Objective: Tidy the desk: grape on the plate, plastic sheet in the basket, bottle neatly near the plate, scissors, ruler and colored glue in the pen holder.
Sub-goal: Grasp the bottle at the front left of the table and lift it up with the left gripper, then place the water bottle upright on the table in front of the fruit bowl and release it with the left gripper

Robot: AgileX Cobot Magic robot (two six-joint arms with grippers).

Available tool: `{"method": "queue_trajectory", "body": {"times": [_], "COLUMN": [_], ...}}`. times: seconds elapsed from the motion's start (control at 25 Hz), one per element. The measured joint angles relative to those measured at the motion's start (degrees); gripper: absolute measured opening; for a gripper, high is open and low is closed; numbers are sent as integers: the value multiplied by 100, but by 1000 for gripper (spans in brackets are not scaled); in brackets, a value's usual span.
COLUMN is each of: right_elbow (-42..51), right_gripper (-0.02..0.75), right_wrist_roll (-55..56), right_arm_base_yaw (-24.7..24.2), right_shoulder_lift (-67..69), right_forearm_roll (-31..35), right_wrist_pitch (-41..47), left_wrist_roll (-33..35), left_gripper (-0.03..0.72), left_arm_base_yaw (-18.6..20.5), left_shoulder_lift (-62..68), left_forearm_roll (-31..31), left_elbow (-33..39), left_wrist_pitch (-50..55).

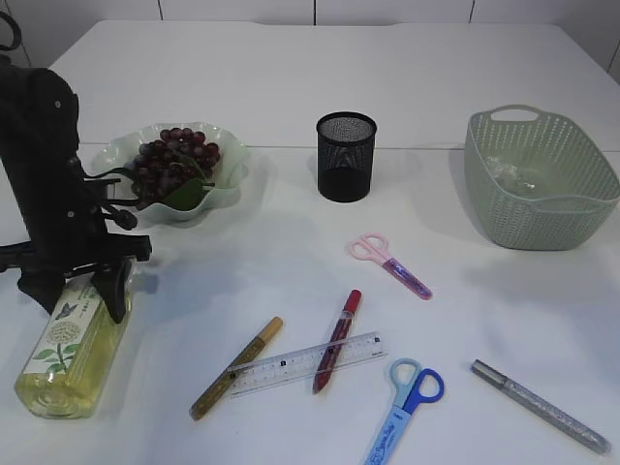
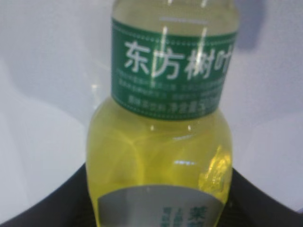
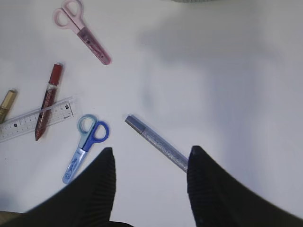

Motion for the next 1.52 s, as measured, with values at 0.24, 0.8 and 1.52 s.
{"method": "queue_trajectory", "body": {"times": [0.24, 0.8, 1.52], "right_elbow": [0, 0, 0], "right_gripper": [398, 398, 398], "right_wrist_roll": [-4, -14, -14], "right_arm_base_yaw": [0, 0, 0], "right_shoulder_lift": [0, 0, 0], "right_forearm_roll": [0, 0, -10], "right_wrist_pitch": [0, 0, 0], "left_wrist_roll": [16, 29, -30], "left_gripper": [400, 400, 400], "left_arm_base_yaw": [-225, -310, -310], "left_shoulder_lift": [-13, -775, -3814], "left_forearm_roll": [204, 465, 1104], "left_elbow": [-11, 46, 3008], "left_wrist_pitch": [-12, 265, -3639]}}
